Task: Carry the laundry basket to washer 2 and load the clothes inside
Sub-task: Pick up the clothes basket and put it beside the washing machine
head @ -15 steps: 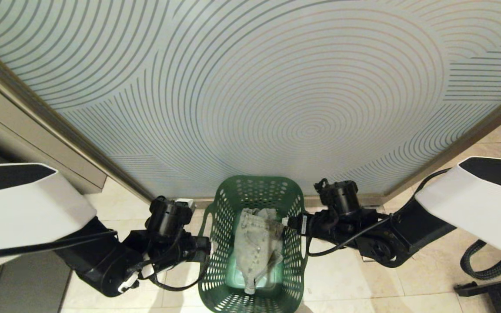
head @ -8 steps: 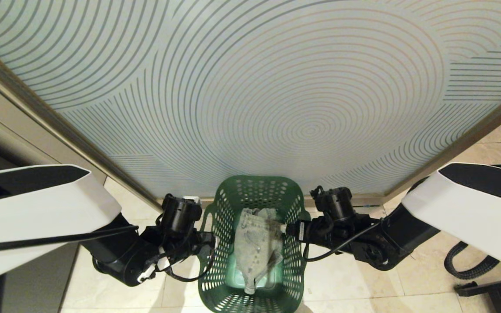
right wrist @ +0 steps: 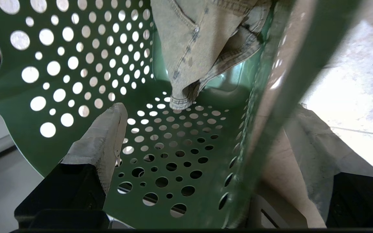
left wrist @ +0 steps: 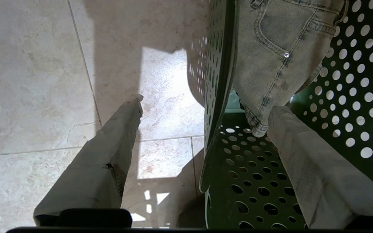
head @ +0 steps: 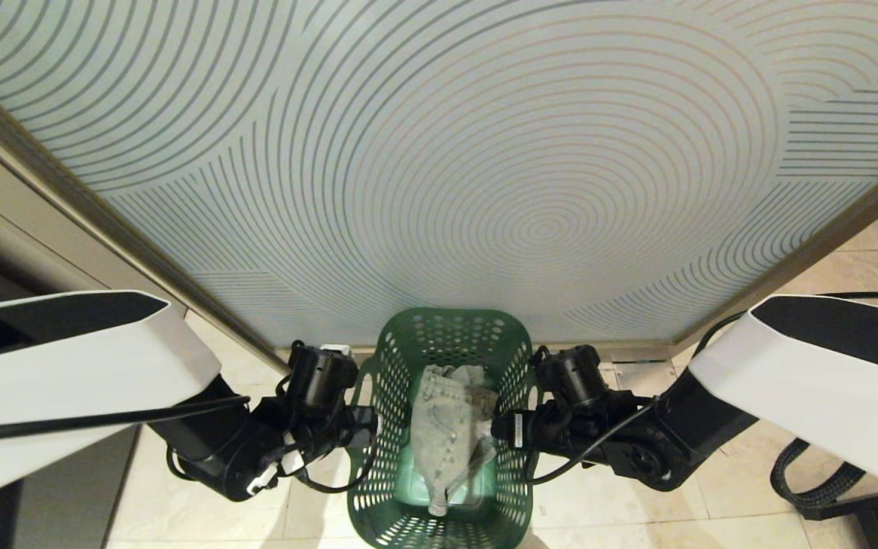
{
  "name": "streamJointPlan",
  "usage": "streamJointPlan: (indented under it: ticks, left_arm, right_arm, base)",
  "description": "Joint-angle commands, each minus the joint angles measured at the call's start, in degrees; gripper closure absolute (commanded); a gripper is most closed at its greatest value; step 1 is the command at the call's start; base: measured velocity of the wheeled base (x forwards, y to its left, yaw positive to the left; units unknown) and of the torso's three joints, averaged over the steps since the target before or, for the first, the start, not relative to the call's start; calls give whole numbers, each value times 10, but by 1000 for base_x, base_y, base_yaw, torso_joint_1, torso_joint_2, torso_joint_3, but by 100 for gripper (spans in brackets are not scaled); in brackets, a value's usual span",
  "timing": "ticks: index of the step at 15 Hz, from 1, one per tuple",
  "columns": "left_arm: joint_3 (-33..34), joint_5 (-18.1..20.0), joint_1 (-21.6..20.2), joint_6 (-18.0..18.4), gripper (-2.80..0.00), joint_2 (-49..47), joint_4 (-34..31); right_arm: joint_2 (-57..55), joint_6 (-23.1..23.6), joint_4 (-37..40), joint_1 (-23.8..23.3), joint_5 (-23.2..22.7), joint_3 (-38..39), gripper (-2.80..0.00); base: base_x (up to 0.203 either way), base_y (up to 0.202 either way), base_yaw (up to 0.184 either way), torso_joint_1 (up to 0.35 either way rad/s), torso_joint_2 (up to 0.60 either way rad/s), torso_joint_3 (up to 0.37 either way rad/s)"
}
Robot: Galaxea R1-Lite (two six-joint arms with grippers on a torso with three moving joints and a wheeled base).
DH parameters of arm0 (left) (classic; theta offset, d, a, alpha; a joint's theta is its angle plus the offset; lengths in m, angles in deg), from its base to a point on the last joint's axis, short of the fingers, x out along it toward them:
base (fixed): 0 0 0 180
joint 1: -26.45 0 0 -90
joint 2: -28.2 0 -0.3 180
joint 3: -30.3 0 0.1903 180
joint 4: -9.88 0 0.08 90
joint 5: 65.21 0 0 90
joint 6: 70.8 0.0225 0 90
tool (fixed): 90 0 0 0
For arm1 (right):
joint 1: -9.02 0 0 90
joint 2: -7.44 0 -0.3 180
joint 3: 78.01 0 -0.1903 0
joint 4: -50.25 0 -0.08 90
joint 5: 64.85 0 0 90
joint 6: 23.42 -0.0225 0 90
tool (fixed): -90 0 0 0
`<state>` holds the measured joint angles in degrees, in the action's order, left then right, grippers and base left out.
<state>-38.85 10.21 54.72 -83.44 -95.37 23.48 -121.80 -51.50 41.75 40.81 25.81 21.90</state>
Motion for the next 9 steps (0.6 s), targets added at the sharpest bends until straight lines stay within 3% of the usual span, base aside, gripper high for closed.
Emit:
streamJointPlan:
  ticks: [1,9]
  left_arm:
    - [-1,0,0,-1,-280,-1,2]
    - [-47,-17,5,-1,-280,-27,3]
  right_arm:
    - [-12,-1,-1,1,1,-5,-280]
    - [-21,9,-5,-1,6,-17,-280]
  base:
    - [0,0,0,0,0,0]
    - [0,0,0,0,0,0]
